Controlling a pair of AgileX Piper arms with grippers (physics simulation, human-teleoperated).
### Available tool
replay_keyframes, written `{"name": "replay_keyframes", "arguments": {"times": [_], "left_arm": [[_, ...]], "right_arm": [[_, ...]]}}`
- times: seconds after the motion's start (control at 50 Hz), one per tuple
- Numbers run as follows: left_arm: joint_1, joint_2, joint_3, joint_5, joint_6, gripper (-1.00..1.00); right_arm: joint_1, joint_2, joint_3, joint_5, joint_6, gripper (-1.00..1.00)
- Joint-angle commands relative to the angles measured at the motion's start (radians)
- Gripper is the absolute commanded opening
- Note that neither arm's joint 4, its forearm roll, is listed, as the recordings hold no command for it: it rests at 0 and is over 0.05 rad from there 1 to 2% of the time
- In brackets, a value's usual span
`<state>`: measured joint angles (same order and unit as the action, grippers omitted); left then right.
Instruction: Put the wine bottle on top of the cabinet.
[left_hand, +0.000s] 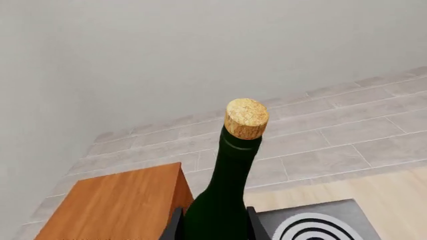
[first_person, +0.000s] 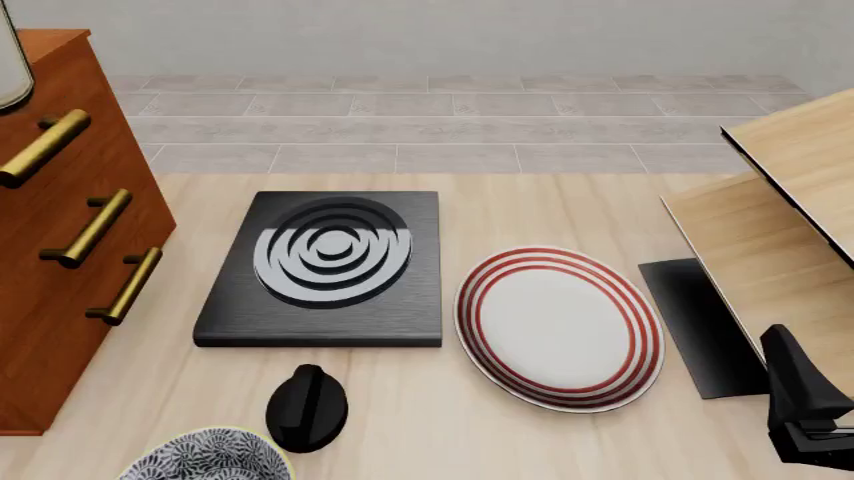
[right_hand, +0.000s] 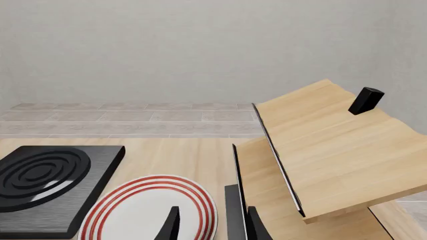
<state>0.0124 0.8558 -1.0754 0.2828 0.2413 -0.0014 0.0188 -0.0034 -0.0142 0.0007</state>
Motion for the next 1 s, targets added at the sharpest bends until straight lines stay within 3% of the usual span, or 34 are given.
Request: {"name": "replay_keyframes", "arguments": {"times": [0.02, 0.34, 1.0], "left_arm": [[0.065, 0.045, -0.021, -0.035, 0.035, -1.00], [0.114, 0.082, -0.118, 0.000, 0.054, -1.00], [0.236, 0.116, -0.199, 0.022, 0.054, -1.00]], "right_arm": [[0.000, 0.000, 0.000, 0.000, 0.000, 1.00], [0.000, 0.000, 0.000, 0.000, 0.000, 1.00], [0.000, 0.000, 0.000, 0.000, 0.000, 1.00]]}}
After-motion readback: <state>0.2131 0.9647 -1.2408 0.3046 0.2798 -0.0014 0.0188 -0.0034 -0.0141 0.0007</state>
